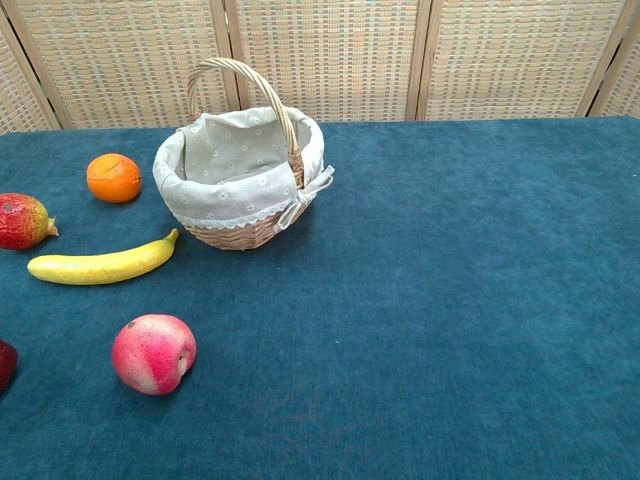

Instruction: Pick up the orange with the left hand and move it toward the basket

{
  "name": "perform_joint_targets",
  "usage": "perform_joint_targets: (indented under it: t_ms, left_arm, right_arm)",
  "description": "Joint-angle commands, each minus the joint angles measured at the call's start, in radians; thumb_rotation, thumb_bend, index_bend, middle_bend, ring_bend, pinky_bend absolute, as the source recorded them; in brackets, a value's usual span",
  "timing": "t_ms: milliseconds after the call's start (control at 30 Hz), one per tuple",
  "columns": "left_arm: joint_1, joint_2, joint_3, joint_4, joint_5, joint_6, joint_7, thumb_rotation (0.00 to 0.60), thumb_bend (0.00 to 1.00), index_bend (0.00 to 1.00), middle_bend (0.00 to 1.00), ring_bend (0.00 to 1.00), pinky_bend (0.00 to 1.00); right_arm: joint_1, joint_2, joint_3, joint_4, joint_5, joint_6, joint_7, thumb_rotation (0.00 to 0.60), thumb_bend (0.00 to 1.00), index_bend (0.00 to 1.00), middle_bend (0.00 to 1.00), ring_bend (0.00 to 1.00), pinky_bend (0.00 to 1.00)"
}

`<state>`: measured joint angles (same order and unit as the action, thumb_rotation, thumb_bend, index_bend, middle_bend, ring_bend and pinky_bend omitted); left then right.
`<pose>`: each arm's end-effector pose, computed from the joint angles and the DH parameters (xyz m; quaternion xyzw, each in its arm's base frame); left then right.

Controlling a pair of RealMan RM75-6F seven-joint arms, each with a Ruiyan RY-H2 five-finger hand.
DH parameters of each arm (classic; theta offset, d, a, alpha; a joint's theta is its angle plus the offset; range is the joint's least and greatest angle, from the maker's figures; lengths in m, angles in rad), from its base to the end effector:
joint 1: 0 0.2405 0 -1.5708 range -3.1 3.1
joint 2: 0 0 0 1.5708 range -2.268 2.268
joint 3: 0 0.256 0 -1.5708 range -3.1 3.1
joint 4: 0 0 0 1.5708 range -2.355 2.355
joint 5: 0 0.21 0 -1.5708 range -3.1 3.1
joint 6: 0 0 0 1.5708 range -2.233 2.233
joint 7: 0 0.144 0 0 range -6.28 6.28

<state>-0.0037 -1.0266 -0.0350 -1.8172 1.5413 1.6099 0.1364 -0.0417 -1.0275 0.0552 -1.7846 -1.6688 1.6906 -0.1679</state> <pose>-0.2798 0.1517 0.1833 -0.5738 -0.3644 -0.3963 0.6172 -0.2702 -0.1412 0.1929 0.5875 -0.3014 0.4197 0.6228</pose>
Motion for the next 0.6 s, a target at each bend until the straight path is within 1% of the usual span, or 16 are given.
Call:
perform_joint_targets:
  t_ms: [33, 167, 233, 267, 367, 467, 600]
  left_arm:
    - [-0.001, -0.001, 0.003, 0.0, -0.006, -0.011, 0.015, 0.6, 0.02, 0.0, 0.0, 0.0, 0.0]
    - [-0.01, -0.001, 0.002, -0.005, -0.026, -0.038, 0.032, 0.6, 0.03, 0.0, 0.0, 0.0, 0.0]
    - [-0.025, -0.003, -0.011, -0.001, -0.046, -0.058, 0.029, 0.6, 0.03, 0.0, 0.0, 0.0, 0.0]
    - [-0.045, -0.004, -0.027, 0.01, -0.059, -0.08, 0.02, 0.6, 0.03, 0.0, 0.0, 0.0, 0.0]
    - [-0.149, -0.004, -0.094, 0.071, -0.12, -0.219, -0.069, 0.6, 0.03, 0.0, 0.0, 0.0, 0.0]
    - [-0.274, -0.024, -0.176, 0.189, -0.175, -0.355, -0.152, 0.6, 0.02, 0.0, 0.0, 0.0, 0.0]
    - [-0.409, -0.095, -0.235, 0.386, -0.206, -0.497, -0.243, 0.6, 0.01, 0.0, 0.0, 0.0, 0.0]
  right_arm:
    - [0.0, 0.002, -0.003, -0.004, 0.003, -0.008, -0.004, 0.6, 0.0, 0.0, 0.0, 0.0, 0.0]
    - [0.005, 0.005, -0.003, -0.007, 0.009, -0.022, -0.004, 0.6, 0.0, 0.0, 0.0, 0.0, 0.0]
    - [0.008, 0.005, -0.001, -0.007, 0.014, -0.026, -0.001, 0.6, 0.0, 0.0, 0.0, 0.0, 0.0]
    - [0.01, 0.005, 0.001, -0.006, 0.019, -0.03, 0.001, 0.6, 0.0, 0.0, 0.0, 0.0, 0.0]
    - [0.015, 0.004, 0.007, -0.006, 0.036, -0.042, -0.002, 0.6, 0.0, 0.0, 0.0, 0.0, 0.0]
    - [0.024, 0.0, 0.015, -0.007, 0.057, -0.059, -0.016, 0.6, 0.0, 0.0, 0.0, 0.0, 0.0]
    - [0.035, -0.008, 0.03, -0.009, 0.094, -0.078, -0.034, 0.6, 0.0, 0.0, 0.0, 0.0, 0.0]
